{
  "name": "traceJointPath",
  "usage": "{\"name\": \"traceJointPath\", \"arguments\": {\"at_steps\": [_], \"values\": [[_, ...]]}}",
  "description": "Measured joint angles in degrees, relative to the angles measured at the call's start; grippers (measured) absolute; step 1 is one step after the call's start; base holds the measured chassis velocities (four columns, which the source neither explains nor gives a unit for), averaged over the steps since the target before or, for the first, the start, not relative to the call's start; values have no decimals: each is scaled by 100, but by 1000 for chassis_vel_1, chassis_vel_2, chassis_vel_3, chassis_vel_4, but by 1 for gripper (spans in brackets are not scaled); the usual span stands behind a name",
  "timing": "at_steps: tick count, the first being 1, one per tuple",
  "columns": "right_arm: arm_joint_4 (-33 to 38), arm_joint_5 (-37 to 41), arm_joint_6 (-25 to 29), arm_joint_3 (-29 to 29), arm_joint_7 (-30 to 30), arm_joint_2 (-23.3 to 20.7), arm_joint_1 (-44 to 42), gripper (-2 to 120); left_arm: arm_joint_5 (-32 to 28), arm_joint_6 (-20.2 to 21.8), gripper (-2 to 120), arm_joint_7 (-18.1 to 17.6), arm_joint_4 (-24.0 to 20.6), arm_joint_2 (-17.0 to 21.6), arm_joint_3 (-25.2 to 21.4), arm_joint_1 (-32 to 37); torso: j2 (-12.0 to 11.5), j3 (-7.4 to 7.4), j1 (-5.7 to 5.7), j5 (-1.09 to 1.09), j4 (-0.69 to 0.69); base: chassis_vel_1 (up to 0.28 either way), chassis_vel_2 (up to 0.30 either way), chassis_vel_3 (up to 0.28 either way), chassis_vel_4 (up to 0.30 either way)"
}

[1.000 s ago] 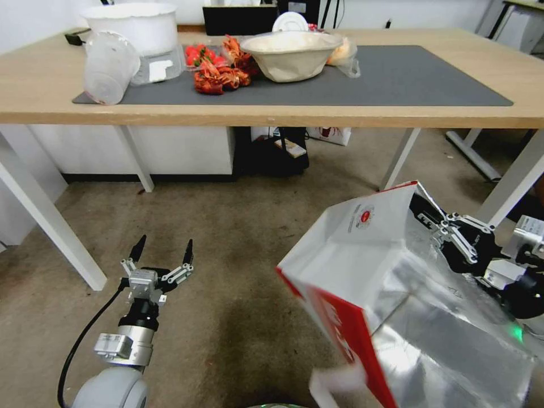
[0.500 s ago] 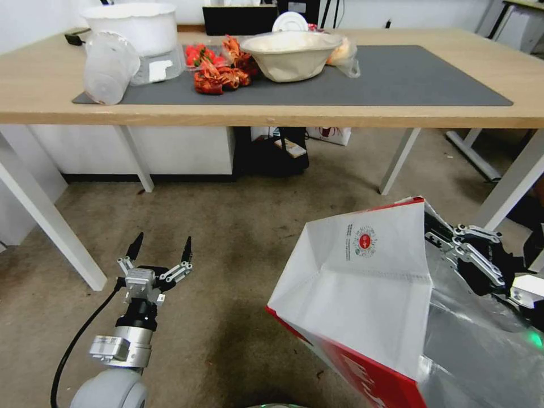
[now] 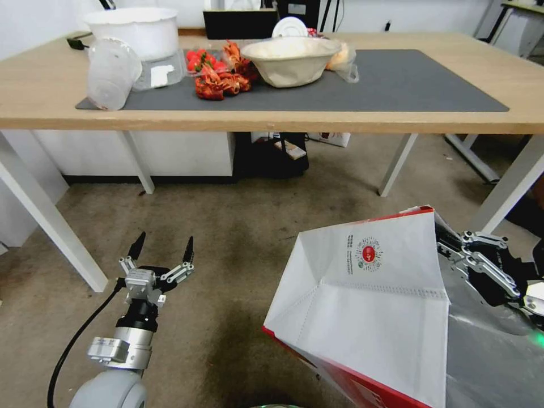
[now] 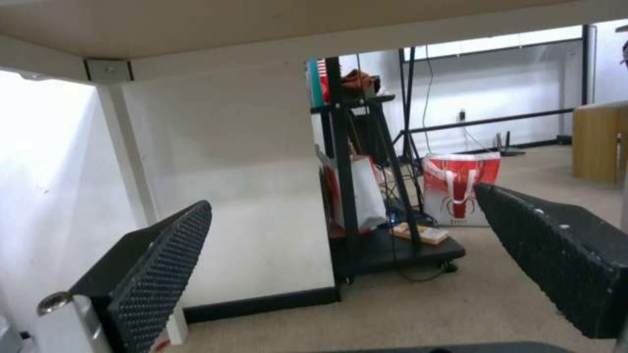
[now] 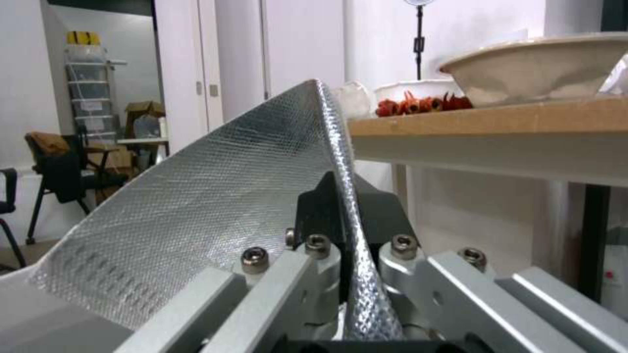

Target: Pick up the food delivery bag from the floor and place it on the table.

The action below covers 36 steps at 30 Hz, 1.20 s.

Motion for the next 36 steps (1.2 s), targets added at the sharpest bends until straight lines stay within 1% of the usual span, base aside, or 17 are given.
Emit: {"name": "traceJointPath", "arguments": {"at_steps": [2,4,7,8,10,11,16,21,23,24,27,29,31,36], "values": [[0,-1,0,1,-9,7,2,0,7,8,100,-40,-2,0,0,-1,82,81,1,0,1,0,0,0,0],[1,-1,0,2,-12,10,2,0,9,12,100,-48,-5,1,-2,0,105,103,3,0,1,0,0,0,0],[6,-5,0,8,-32,33,-2,0,18,19,100,-67,-14,2,-8,7,210,192,19,0,1,0,0,0,0],[6,-5,0,8,-32,33,-2,0,18,19,100,-67,-14,2,-8,7,210,192,19,0,1,0,0,0,0],[17,-10,0,13,-49,48,-8,0,32,22,100,-73,-25,-1,-13,15,279,253,28,0,1,0,0,0,0],[17,-10,0,13,-49,48,-8,0,32,22,100,-73,-25,-1,-13,15,279,253,28,0,1,0,0,0,0],[13,-13,0,21,-109,66,-15,0,74,46,100,-75,-71,-10,-14,55,405,360,47,-1,1,0,0,0,0],[-38,-8,-18,21,-237,67,11,0,113,158,100,-81,-173,-9,-31,101,527,456,73,0,1,0,0,0,0],[-77,-2,-25,21,-282,64,26,0,164,275,100,-120,-248,-7,-47,135,586,497,90,0,1,0,0,0,0],[-77,-2,-25,21,-282,64,26,0,164,275,100,-120,-248,-7,-47,135,586,497,90,0,1,0,0,0,0],[-116,-1,-26,21,-340,68,33,0,225,479,100,-214,-374,-6,-48,196,680,573,108,0,1,0,0,0,0],[-122,-1,-26,21,-353,70,34,0,235,501,100,-226,-393,-6,-49,206,703,591,112,0,1,0,0,0,0],[-137,-1,-26,17,-380,74,45,0,255,542,100,-250,-428,-4,-48,229,774,650,125,0,1,0,0,0,0],[-141,-1,-26,9,-399,79,49,0,261,546,100,-264,-459,2,-79,245,865,712,154,0,1,0,0,0,0]]}}
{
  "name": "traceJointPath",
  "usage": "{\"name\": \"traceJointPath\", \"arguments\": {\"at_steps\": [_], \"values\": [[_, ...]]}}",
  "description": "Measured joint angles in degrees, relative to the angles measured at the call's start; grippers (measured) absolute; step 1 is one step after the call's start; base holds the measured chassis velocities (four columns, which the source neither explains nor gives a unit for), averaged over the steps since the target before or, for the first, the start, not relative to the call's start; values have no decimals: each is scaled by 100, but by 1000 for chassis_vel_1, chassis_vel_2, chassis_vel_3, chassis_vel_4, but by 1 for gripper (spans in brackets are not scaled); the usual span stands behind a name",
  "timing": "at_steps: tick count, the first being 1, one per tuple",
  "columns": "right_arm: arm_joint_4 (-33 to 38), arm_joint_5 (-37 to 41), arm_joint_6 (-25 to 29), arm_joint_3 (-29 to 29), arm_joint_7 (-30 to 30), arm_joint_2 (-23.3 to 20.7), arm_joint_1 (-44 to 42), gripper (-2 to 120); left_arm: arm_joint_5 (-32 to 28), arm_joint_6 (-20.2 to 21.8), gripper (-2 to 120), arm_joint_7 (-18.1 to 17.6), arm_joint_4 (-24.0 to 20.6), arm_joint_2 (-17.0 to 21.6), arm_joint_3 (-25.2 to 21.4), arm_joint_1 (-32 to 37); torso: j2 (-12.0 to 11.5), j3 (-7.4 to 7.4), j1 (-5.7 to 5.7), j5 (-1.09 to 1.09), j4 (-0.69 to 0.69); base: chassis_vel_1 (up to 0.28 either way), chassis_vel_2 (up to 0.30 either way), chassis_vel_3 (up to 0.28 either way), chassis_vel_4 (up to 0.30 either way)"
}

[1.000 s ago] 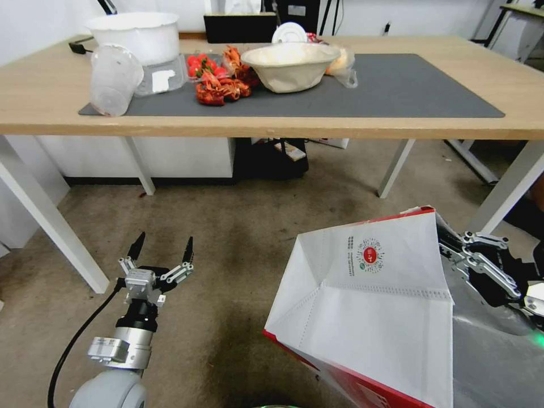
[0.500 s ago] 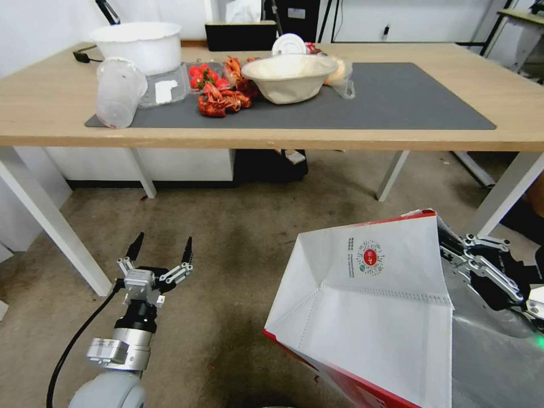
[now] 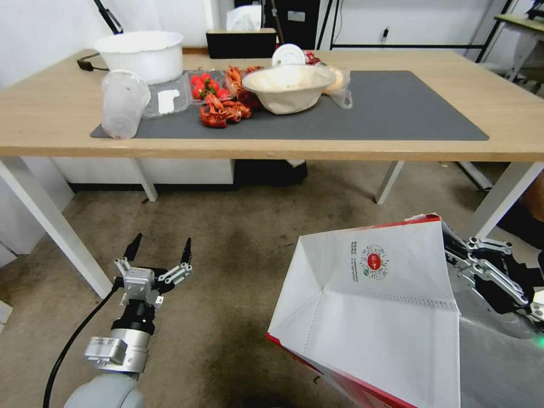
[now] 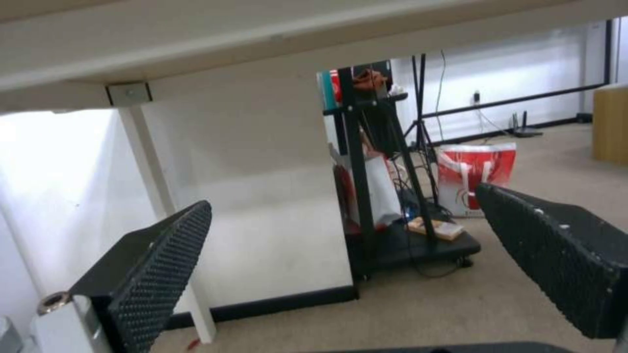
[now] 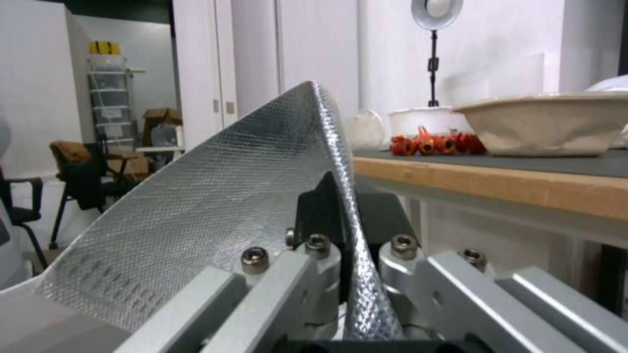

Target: Pick up the food delivery bag from the floor and place it on the table.

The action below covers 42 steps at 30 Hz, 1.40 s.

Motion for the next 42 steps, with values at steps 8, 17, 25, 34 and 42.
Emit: {"name": "traceJointPath", "arguments": {"at_steps": [8,17,25,34,42], "values": [[41,15,3,0,11,11,-4,0,-3,-33,100,9,-37,-23,-10,36,181,133,48,0,0,0,0,0,0],[71,53,3,52,25,3,-37,0,1,-81,100,13,-41,-24,9,40,388,286,104,0,0,0,0,0,0],[66,5,5,35,6,38,-23,0,13,-92,100,10,-36,-24,-13,48,568,413,158,0,0,0,0,0,0],[13,-23,15,11,-73,93,2,0,33,-56,100,3,-48,-17,-14,46,781,556,227,0,0,0,0,0,0],[-48,-48,26,-11,-98,114,9,0,49,-48,100,3,-60,-23,-15,51,953,670,284,0,0,0,0,0,0]]}}
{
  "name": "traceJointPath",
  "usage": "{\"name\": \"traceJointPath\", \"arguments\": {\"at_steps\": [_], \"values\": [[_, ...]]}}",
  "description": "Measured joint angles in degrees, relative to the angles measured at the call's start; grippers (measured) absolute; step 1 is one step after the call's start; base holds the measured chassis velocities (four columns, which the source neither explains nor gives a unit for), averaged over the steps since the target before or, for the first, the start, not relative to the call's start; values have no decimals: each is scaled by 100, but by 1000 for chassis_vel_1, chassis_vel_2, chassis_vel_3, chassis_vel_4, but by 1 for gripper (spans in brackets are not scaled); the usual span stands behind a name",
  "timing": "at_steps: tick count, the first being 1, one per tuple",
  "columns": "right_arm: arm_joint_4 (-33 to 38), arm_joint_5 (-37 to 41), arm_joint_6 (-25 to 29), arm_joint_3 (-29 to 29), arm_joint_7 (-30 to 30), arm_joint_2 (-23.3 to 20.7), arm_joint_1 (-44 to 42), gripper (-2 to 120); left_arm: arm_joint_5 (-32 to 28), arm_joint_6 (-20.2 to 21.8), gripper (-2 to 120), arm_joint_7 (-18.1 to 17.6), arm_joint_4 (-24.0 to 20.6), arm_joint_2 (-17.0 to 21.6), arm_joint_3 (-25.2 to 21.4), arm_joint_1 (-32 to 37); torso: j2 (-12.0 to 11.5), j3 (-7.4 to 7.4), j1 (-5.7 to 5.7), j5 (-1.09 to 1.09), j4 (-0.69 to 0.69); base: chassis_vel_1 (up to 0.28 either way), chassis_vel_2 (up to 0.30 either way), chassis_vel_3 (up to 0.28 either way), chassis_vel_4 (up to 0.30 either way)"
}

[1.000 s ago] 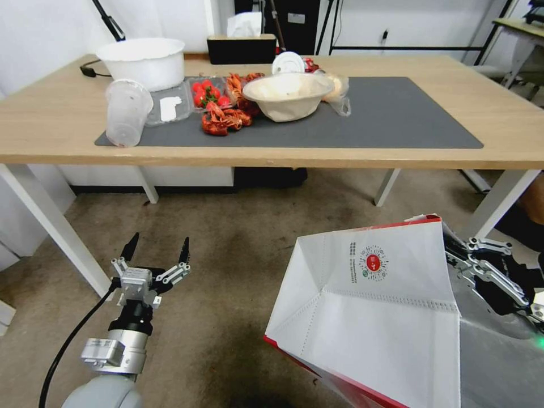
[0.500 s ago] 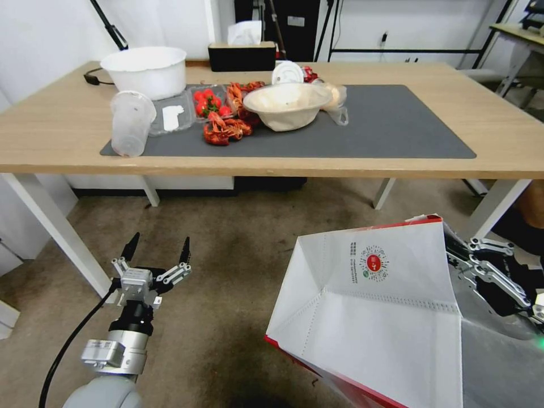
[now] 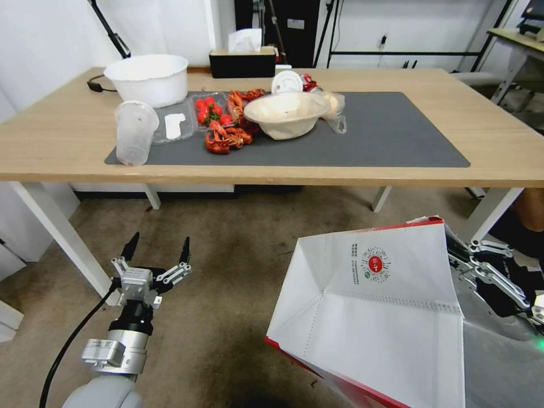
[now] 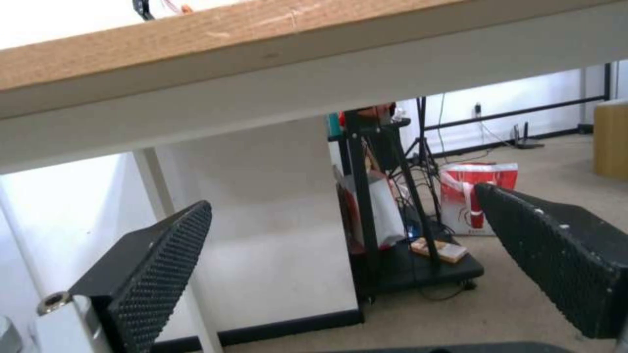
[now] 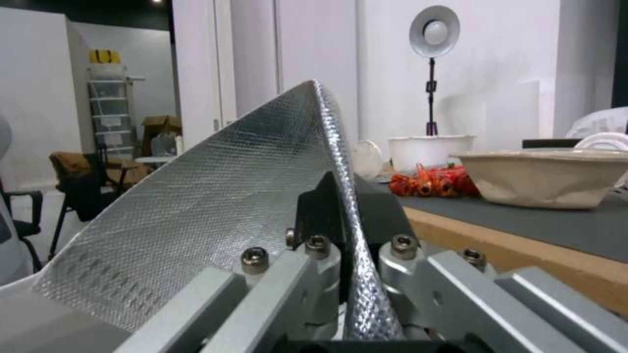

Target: Pick up the food delivery bag from the floor and place it on the table.

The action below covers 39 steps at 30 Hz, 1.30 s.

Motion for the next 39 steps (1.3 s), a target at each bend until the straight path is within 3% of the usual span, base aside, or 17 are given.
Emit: {"name": "traceJointPath", "arguments": {"at_steps": [39], "values": [[48,-84,25,-183,59,236,58,0,58,144,100,-16,-14,2,58,18,906,576,331,-1,0,0,0,0,0]]}}
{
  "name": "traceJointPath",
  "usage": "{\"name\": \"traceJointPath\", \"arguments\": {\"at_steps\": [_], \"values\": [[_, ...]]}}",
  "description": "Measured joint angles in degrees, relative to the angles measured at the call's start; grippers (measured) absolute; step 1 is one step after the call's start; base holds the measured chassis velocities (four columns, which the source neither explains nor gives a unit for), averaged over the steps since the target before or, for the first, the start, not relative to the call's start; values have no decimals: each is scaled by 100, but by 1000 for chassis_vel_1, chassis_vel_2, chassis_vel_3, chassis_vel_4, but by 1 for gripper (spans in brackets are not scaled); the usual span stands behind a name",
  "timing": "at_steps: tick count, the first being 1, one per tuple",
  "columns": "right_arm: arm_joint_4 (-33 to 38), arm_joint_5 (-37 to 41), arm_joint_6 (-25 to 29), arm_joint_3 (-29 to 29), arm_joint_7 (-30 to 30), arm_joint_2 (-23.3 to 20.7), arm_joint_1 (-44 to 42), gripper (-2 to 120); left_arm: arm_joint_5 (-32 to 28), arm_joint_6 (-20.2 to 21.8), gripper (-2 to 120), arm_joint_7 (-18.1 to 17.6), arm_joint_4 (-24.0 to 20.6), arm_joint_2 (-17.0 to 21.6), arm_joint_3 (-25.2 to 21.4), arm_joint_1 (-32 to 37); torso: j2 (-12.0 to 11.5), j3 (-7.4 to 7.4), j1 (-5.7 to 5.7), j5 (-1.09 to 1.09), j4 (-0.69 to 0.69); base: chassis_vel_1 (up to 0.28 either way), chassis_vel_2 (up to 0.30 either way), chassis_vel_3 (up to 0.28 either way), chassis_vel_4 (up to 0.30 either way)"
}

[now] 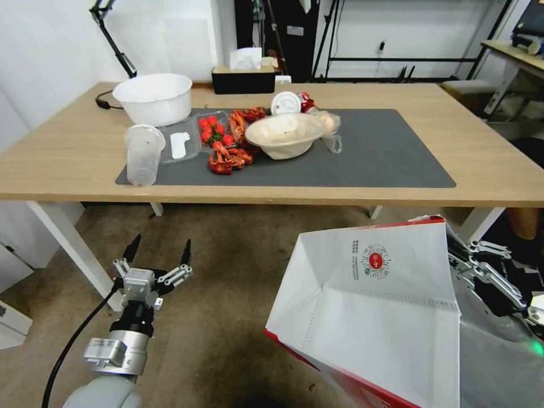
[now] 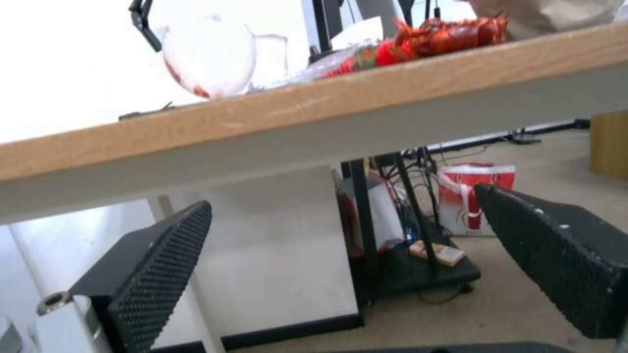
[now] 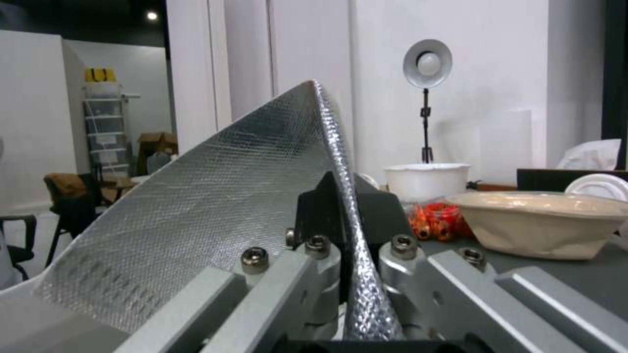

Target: Pick up the food delivery bag from the floor and place it on the table.

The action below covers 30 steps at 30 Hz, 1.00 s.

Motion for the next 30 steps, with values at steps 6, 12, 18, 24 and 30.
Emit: {"name": "traceJointPath", "arguments": {"at_steps": [6,12,18,24,30], "values": [[15,-40,0,-39,0,13,-19,0,-3,-3,100,-8,-11,2,-28,-3,166,103,61,1,0,0,0,0,0],[37,-87,3,-85,0,43,-7,0,-5,-10,100,-12,-12,-6,-30,9,311,189,120,0,0,0,0,0,0],[37,-145,15,-154,-2,82,-11,0,-7,-12,100,-12,-10,-4,-24,6,447,269,177,1,0,0,0,0,0],[45,-163,19,-187,-1,96,-5,0,-8,-23,100,-9,9,-14,-7,7,613,370,241,0,0,0,0,0,0],[50,-171,23,-194,11,96,5,0,-7,-25,100,-6,14,-19,2,-2,746,451,295,0,0,0,0,0,0]]}}
